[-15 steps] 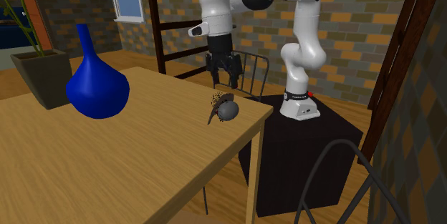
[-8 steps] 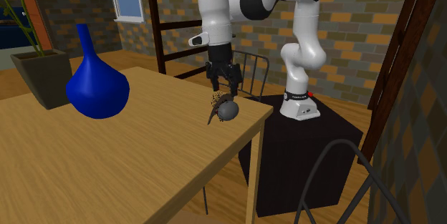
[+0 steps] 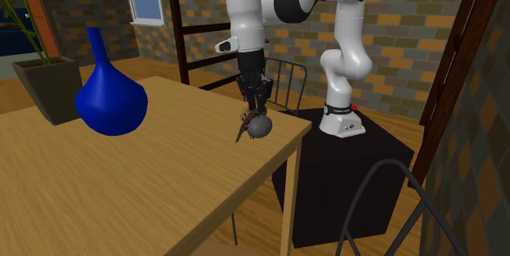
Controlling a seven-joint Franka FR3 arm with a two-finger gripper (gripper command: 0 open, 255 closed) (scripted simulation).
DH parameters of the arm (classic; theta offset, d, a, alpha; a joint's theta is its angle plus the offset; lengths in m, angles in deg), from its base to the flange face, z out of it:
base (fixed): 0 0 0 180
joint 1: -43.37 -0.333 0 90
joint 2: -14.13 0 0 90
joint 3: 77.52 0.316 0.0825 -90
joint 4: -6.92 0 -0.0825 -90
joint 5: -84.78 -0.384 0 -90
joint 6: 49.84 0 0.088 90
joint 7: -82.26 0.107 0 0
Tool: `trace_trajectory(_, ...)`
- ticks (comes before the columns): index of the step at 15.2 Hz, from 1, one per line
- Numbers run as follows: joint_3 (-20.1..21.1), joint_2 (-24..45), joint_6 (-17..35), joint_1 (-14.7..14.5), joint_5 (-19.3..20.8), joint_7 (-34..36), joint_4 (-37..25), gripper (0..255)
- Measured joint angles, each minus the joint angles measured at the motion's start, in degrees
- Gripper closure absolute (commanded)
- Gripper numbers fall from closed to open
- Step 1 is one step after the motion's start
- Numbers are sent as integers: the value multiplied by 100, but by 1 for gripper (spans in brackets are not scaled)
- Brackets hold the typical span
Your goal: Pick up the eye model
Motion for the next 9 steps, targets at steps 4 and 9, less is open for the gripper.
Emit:
trace_trajectory(4, -2, -21, -82, 4, -4, 2, -53, 255)
trace_trajectory(9, -1, -100, -432, 7, -14, 40, -327, 255)
